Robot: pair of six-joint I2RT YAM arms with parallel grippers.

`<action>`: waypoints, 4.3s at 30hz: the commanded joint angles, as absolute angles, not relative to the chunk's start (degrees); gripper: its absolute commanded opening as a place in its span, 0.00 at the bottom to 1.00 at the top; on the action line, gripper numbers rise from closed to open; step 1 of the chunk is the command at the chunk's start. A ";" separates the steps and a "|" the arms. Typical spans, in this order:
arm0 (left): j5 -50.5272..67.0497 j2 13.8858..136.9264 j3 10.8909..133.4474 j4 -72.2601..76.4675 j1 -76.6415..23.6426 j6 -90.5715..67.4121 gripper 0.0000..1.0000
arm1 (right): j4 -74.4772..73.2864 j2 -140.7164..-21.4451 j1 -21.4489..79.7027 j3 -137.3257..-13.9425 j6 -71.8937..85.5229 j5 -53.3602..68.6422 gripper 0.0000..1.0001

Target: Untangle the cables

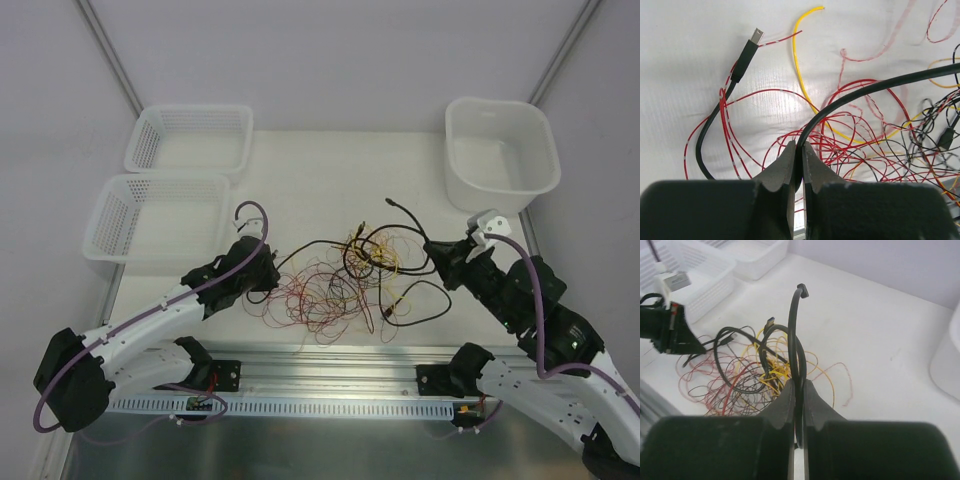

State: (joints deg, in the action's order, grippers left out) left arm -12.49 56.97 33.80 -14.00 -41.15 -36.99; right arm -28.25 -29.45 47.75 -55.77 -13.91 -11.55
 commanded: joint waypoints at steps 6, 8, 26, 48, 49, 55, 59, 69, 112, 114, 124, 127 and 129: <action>-16.44 55.99 34.45 -19.16 -39.73 -37.88 0.00 | -32.76 -30.30 46.23 -52.03 -6.43 -37.88 0.01; -15.83 55.20 35.85 -19.16 -39.81 -37.36 0.00 | -35.40 -33.56 45.01 -51.60 -4.41 -36.40 0.07; 1.58 58.54 68.19 -19.42 -40.87 -28.30 0.00 | -21.73 -53.87 40.17 -43.87 6.76 -5.54 0.69; -8.61 52.47 82.33 -22.93 -41.31 -17.85 0.00 | -18.20 -72.60 34.38 -34.19 23.29 -12.05 0.70; -9.05 52.47 83.40 -23.11 -41.31 -16.54 0.00 | -17.85 -72.95 33.58 -33.84 24.16 -11.78 0.70; -14.15 52.47 91.22 -23.82 -41.31 -11.26 0.00 | -14.50 -75.32 28.21 -31.03 25.22 -5.80 0.69; -10.39 53.96 95.62 -23.82 -41.31 -11.86 0.00 | -15.38 -73.66 28.56 -31.73 23.74 -6.77 0.69; 0.80 63.89 90.62 -23.73 -47.19 -21.00 0.00 | -18.19 -52.49 42.79 -40.25 8.89 -9.06 0.69; -9.05 60.74 81.74 -16.00 -60.56 -26.37 0.00 | 1.94 -73.30 59.15 -50.98 27.77 -38.39 0.49; -10.10 59.24 80.86 -16.00 -60.47 -26.28 0.00 | 0.45 -72.60 59.06 -50.71 28.21 -39.72 0.45; -20.03 51.25 74.63 -16.08 -60.56 -23.82 0.00 | -8.95 -64.61 54.77 -45.27 29.27 -44.38 0.11; -25.12 48.26 72.69 -16.43 -60.56 -22.16 0.00 | -11.59 -61.71 51.86 -42.28 29.44 -44.56 0.05; -30.29 45.89 71.72 -17.48 -60.47 -21.54 0.00 | -13.61 -58.11 50.11 -39.75 29.97 -44.91 0.04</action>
State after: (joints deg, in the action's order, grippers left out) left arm -20.93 49.58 72.12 -20.88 -60.07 -23.73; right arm -6.52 -62.02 52.75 -43.11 29.30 -40.82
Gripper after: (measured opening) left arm 0.032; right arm 0.051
